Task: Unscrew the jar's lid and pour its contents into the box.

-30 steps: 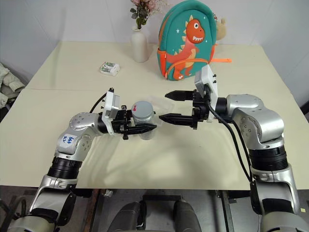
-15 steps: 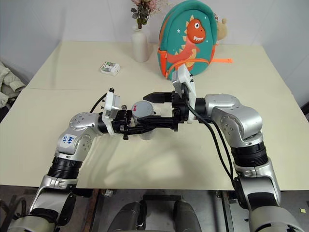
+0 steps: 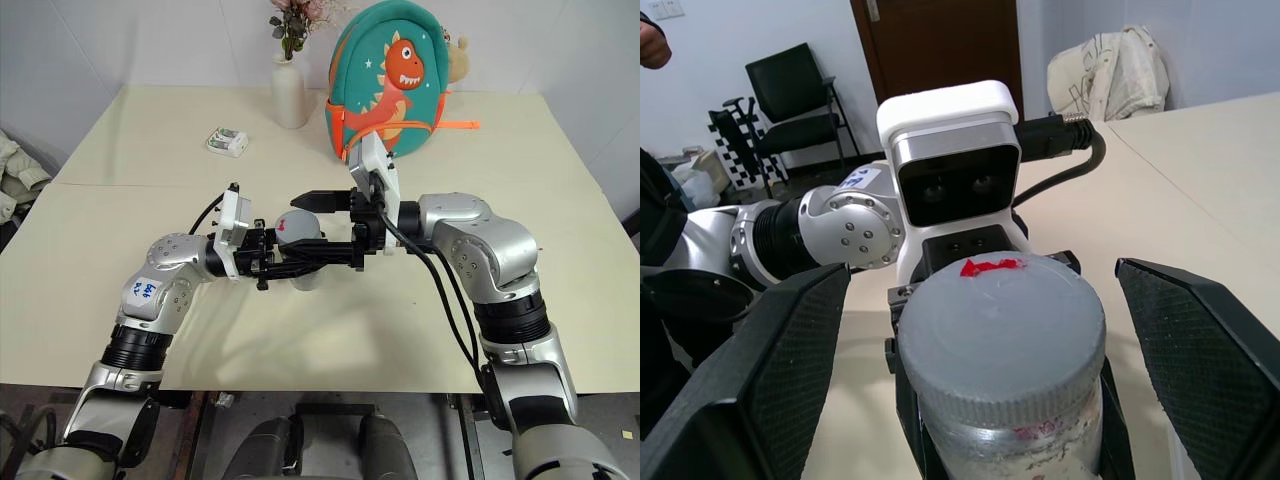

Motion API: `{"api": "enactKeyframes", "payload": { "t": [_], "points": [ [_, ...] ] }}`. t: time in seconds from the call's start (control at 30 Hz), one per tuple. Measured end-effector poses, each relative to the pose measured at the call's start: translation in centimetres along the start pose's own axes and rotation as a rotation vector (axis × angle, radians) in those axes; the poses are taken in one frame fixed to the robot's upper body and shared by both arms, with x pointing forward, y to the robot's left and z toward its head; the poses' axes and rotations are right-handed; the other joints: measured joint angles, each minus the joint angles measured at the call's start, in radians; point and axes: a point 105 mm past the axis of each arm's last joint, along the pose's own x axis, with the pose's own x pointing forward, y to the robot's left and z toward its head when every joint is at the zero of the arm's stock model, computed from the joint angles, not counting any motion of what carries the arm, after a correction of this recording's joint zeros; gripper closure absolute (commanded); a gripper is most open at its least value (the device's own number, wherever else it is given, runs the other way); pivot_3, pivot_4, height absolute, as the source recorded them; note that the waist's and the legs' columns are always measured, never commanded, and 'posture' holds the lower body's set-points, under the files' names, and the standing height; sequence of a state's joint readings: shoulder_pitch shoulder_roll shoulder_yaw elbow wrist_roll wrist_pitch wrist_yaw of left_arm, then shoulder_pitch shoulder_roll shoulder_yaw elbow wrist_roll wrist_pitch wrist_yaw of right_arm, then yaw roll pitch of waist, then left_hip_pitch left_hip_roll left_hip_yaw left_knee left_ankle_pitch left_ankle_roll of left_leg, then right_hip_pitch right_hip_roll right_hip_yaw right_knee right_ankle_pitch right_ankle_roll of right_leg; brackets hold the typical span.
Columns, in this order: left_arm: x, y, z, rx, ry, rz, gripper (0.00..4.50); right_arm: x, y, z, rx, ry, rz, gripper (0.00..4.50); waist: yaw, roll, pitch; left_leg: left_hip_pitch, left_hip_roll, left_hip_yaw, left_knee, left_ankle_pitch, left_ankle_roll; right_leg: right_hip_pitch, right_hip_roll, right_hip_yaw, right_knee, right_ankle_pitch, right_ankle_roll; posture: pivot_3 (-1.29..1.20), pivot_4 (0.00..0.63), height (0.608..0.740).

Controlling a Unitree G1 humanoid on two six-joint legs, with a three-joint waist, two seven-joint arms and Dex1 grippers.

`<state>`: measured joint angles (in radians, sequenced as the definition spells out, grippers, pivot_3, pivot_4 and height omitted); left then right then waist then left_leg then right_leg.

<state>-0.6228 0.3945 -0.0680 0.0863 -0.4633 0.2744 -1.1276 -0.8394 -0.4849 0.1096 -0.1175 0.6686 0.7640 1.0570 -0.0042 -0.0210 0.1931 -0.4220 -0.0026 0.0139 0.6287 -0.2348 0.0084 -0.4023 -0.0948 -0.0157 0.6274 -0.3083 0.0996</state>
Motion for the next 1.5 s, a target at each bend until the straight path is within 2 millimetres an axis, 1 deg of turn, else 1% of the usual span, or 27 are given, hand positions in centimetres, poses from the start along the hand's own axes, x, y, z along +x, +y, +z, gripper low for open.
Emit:
{"api": "enactKeyframes", "payload": {
  "t": [0.13, 0.47, 0.6, 0.63, 0.67, 0.77, 0.8, 0.87, 0.97, 1.03, 1.1, 1.17, 1.2, 1.23, 1.27, 1.3, 1.33, 1.4, 1.43, 1.5],
  "points": [
    [0.0, 0.0, 0.0, 0.0, 0.0, -0.001, 2.43, 0.0, -0.1, -0.1, 0.0, 0.004, -0.004, 1.94, 0.0, 0.0, 0.0, 0.0, 0.0, 0.0, 0.0, 0.0, 0.0, 0.0, 0.0, 0.0, 0.0, 0.0, 0.0, 0.0, 0.15, 0.74],
    [-0.1, 0.0, 0.0, 0.002, 0.002, 0.002, 2.43, 0.2, -0.2, -0.2, -0.004, -0.005, -0.001, 1.98, 0.0, 0.0, 0.0, 0.0, 0.0, 0.0, 0.0, 0.0, 0.0, 0.0, 0.0, 0.0, 0.0, 0.0, 0.0, 0.0, 0.15, 0.74],
    [-0.3, 0.1, 0.4, 0.018, -0.007, 0.006, 2.43, 0.4, -0.1, 0.3, 0.066, -0.062, 0.007, 1.98, 0.0, 0.0, 0.0, 0.0, 0.0, 0.0, 0.0, 0.0, 0.0, 0.0, 0.0, 0.0, 0.0, 0.0, 0.0, 0.0, 0.15, 0.74],
    [-0.3, 0.0, 0.5, 0.031, -0.009, 0.001, 2.43, 0.4, -0.1, 0.6, 0.088, -0.087, 0.012, 1.98, 0.0, 0.0, 0.0, 0.0, 0.0, 0.0, 0.0, 0.0, 0.0, 0.0, 0.0, 0.0, 0.0, 0.0, 0.0, 0.0, 0.15, 0.74],
    [-0.3, 0.0, 0.5, 0.033, -0.002, 0.0, 2.43, 0.4, 0.2, 1.4, 0.098, -0.131, 0.031, 1.98, 0.0, 0.0, 0.0, 0.0, 0.0, 0.0, 0.0, 0.0, 0.0, 0.0, 0.0, 0.0, 0.0, 0.0, 0.0, 0.0, 0.15, 0.74],
    [-0.3, 0.1, 0.2, 0.029, 0.012, 0.005, 2.43, 0.1, 0.8, 4.5, 0.042, -0.214, 0.058, 1.98, 0.0, 0.001, 0.0, 0.0, 0.0, 0.0, -0.001, 0.0, 0.0, 0.0, 0.0, 0.0, 0.0, 0.0, 0.0, 0.0, 0.15, 0.74],
    [-0.3, 0.1, 0.2, 0.031, 0.014, 0.008, 2.43, -0.2, 0.8, 5.0, 0.025, -0.229, 0.05, 1.98, 0.0, 0.001, 0.0, 0.0, 0.0, 0.0, -0.001, 0.0, 0.0, 0.0, 0.0, 0.0, 0.0, 0.0, 0.0, 0.0, 0.15, 0.74],
    [-0.3, 0.2, 0.1, 0.035, 0.015, 0.013, 2.43, -0.6, 0.7, 5.1, 0.008, -0.23, 0.017, 1.98, 0.0, 0.001, 0.0, 0.0, 0.0, 0.0, -0.001, 0.0, 0.0, 0.0, 0.0, 0.0, -0.001, 0.0, 0.0, 0.0, 0.15, 0.74],
    [-0.3, 0.3, 0.2, 0.037, 0.014, 0.021, 2.43, -2.6, -0.7, 3.9, -0.022, -0.205, -0.129, 1.98, 0.005, 0.001, 0.0, -0.001, -0.001, 0.0, -0.001, 0.0, 0.0, 0.0, -0.001, 0.0, -0.002, 0.0, 0.0, 0.0, 0.15, 0.74],
    [-0.5, 0.3, 0.1, 0.037, 0.017, 0.025, 2.43, -5.2, -2.2, 2.3, -0.067, -0.158, -0.295, 1.98, 0.006, 0.001, 0.0, -0.001, -0.001, 0.0, -0.001, -0.001, 0.001, 0.0, -0.002, 0.0, -0.003, 0.0, 0.0, 0.0, 0.15, 0.74],
    [-0.6, 0.3, 0.0, 0.037, 0.021, 0.028, 2.43, -7.6, -3.2, 0.7, -0.102, -0.102, -0.425, 1.98, 0.005, 0.001, 0.0, -0.001, -0.001, 0.001, -0.001, -0.001, 0.002, 0.0, -0.001, 0.0, -0.003, 0.0, 0.0, 0.0, 0.15, 0.74],
    [-0.6, 0.2, 0.1, 0.037, 0.019, 0.025, 2.43, -10.2, -3.9, -1.8, -0.161, -0.007, -0.557, 1.98, 0.005, 0.001, 0.0, -0.001, -0.001, 0.002, -0.001, -0.001, 0.002, 0.001, 0.0, 0.0, -0.003, 0.0, 0.001, 0.0, 0.15, 0.74],
    [-0.8, 0.3, 0.1, 0.037, 0.019, 0.03, 2.43, -11.6, -4.1, -3.8, -0.156, 0.042, -0.624, 1.98, 0.005, 0.001, 0.0, -0.001, -0.001, 0.002, -0.001, -0.001, 0.002, 0.001, 0.0, 0.0, -0.003, 0.0, 0.001, 0.0, 0.15, 0.74],
    [-0.9, 0.4, 0.1, 0.038, 0.018, 0.033, 2.43, -12.5, -4.1, -5.2, -0.142, 0.07, -0.667, 1.98, 0.004, 0.001, 0.0, 0.0, -0.001, 0.003, -0.001, -0.001, 0.001, 0.001, 0.001, 0.0, -0.002, 0.0, 0.001, 0.0, 0.15, 0.74],
    [-0.9, 0.4, 0.2, 0.038, 0.017, 0.036, 2.43, -13.0, -4.1, -6.4, -0.121, 0.087, -0.693, 1.98, 0.002, 0.001, 0.0, 0.001, -0.001, 0.005, -0.001, -0.001, 0.002, 0.0, 0.001, -0.001, -0.001, 0.0, 0.001, 0.0, 0.15, 0.74],
    [-0.8, 0.5, 0.3, 0.039, 0.012, 0.039, 2.43, -14.0, -4.0, -7.6, -0.092, 0.074, -0.751, 1.98, 0.001, 0.001, 0.0, 0.002, -0.001, 0.006, -0.001, 0.0, 0.002, 0.0, 0.001, -0.002, 0.0, 0.0, 0.001, 0.0, 0.15, 0.74],
    [-0.8, 0.5, 0.4, 0.041, 0.008, 0.045, 2.43, -14.9, -3.9, -9.2, -0.05, 0.066, -0.808, 1.98, 0.001, 0.001, 0.0, 0.002, 0.0, 0.006, 0.0, 0.0, 0.002, 0.001, 0.002, -0.003, 0.001, 0.001, 0.002, 0.0, 0.15, 0.74],
    [-1.0, 0.7, 0.5, 0.043, 0.001, 0.057, 2.43, -16.7, -3.6, -13.1, 0.069, 0.096, -0.902, 1.98, 0.001, 0.001, 0.001, 0.003, -0.001, 0.008, 0.001, 0.001, 0.003, 0.002, 0.002, -0.002, 0.001, 0.002, 0.004, 0.0, 0.15, 0.74],
    [-1.1, 0.8, 0.6, 0.042, -0.003, 0.062, 2.43, -17.0, -3.5, -14.0, 0.098, 0.1, -0.92, 1.98, -0.002, 0.002, 0.001, 0.004, -0.001, 0.009, 0.001, 0.002, 0.004, 0.002, 0.002, -0.001, 0.002, 0.003, 0.004, 0.0, 0.15, 0.74],
    [-1.0, 0.8, 0.7, 0.036, -0.011, 0.063, 2.43, -17.2, -3.6, -14.6, 0.124, 0.079, -0.95, 1.98, -0.006, 0.002, 0.001, 0.007, -0.001, 0.011, 0.001, 0.003, 0.005, 0.003, 0.002, 0.001, 0.001, 0.005, 0.005, 0.0, 0.15, 0.74]
  ]
}}
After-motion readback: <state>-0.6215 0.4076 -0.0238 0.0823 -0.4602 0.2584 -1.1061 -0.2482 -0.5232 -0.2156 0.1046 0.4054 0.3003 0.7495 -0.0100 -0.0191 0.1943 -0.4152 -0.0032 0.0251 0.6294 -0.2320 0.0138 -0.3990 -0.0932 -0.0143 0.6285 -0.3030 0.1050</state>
